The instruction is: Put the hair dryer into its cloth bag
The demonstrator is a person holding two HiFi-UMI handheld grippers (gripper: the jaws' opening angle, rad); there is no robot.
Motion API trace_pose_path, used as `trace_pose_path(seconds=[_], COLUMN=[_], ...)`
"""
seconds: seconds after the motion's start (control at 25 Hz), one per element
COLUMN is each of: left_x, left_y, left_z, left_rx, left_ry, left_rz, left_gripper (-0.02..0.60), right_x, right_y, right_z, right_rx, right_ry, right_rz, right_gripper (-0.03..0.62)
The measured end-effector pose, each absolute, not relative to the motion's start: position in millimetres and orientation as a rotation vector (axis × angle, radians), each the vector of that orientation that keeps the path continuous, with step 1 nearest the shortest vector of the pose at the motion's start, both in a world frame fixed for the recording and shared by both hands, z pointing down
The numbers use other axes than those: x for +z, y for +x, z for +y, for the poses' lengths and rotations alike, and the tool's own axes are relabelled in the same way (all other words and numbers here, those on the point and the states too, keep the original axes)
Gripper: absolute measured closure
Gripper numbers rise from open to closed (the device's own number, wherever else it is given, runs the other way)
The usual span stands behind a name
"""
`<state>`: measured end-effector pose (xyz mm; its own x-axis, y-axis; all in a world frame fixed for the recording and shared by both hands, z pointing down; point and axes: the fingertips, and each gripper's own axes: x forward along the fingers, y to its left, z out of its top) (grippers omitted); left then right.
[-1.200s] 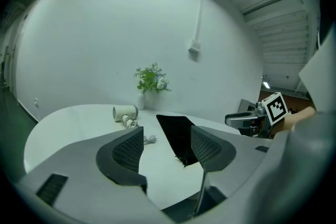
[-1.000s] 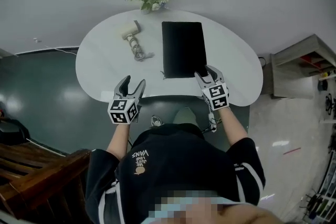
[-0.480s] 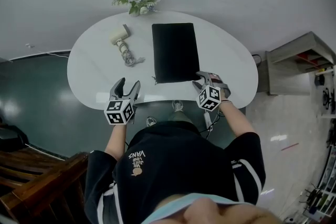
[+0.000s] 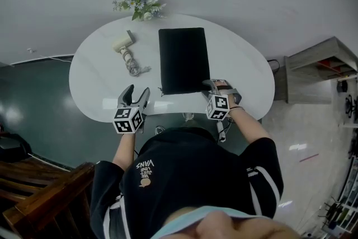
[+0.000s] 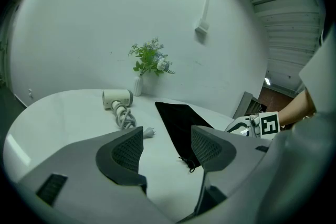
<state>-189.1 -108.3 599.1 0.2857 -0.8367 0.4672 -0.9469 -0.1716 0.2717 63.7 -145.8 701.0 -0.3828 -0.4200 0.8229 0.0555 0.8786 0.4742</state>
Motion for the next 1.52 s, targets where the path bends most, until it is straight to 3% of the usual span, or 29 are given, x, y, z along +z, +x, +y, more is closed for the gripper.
trace_pose_path(seconds=[0.28, 0.76, 1.0, 1.52], left_x=[611, 636, 663, 718], left_y=[-187, -258, -288, -288], left_z=[-124, -222, -267, -278], left_rx=[0.302, 0.39, 0.451, 0.63], left_ry=[2.024, 1.801, 1.588, 1.358], left_rz=[-1.582, -1.749, -1.774, -1.642], left_gripper=[0.296, 0.232, 0.224, 0.225], right_x=[702, 655, 633, 615], right_y=[54, 21, 15, 22], right_z=[-154, -187, -195, -197], right_rx=[-0.493, 0.564, 0.673, 0.843], right_ry=[0.249, 0.686, 0.75, 0.815], right_rz=[-1.934, -2.294, -2.362, -2.421], right_gripper=[0.54, 0.546, 0.546, 0.546])
